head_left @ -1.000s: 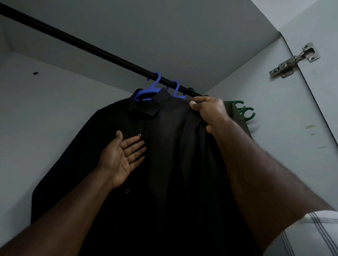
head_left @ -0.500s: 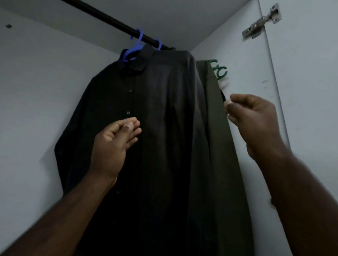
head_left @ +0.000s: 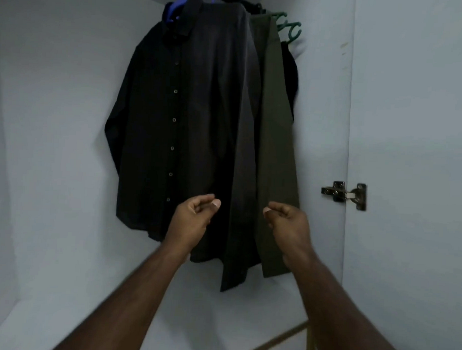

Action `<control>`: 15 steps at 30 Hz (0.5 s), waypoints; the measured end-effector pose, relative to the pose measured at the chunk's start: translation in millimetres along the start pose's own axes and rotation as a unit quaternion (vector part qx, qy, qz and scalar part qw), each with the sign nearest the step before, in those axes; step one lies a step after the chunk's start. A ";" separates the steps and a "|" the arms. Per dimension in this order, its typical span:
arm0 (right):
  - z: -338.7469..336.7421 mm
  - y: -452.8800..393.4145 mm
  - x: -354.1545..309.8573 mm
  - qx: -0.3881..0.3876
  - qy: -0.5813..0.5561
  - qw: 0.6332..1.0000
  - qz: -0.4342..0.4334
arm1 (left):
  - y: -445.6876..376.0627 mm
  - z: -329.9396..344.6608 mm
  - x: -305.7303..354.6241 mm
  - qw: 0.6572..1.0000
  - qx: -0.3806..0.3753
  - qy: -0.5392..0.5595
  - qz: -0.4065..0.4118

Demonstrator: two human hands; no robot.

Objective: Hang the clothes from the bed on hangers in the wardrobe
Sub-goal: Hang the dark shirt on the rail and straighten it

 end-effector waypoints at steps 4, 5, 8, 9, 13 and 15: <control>1.6 25.5 22.5 -0.061 -0.015 0.997 0.056 | 23.0 22.9 -22.3 0.994 -0.005 -0.082 -0.070; 2.2 30.4 22.3 -0.067 -0.025 0.995 0.064 | 24.1 26.0 -25.0 0.992 -0.003 -0.105 -0.071; 2.7 42.0 21.5 -0.081 -0.026 0.993 0.081 | 28.1 29.1 -20.6 0.985 0.017 -0.141 -0.095; 2.0 44.5 20.7 -0.081 -0.017 0.993 0.083 | 29.6 28.0 -16.7 0.984 0.024 -0.140 -0.105; -4.0 55.1 18.1 -0.081 -0.017 0.992 0.093 | 54.7 8.3 5.4 0.990 0.040 -0.065 -0.120; 0.4 68.6 15.3 -0.110 -0.028 0.987 0.111 | 73.1 -5.9 13.8 0.991 0.029 -0.004 -0.129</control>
Point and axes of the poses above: each hand's wrist, its own y-axis away from the middle knuckle, its own z-axis out of the palm, x = y × z, the point moved 2 cm from there along -y, towards the middle knuckle, and after that the axes turned 5 degrees about -x, right-handed, at the moved point
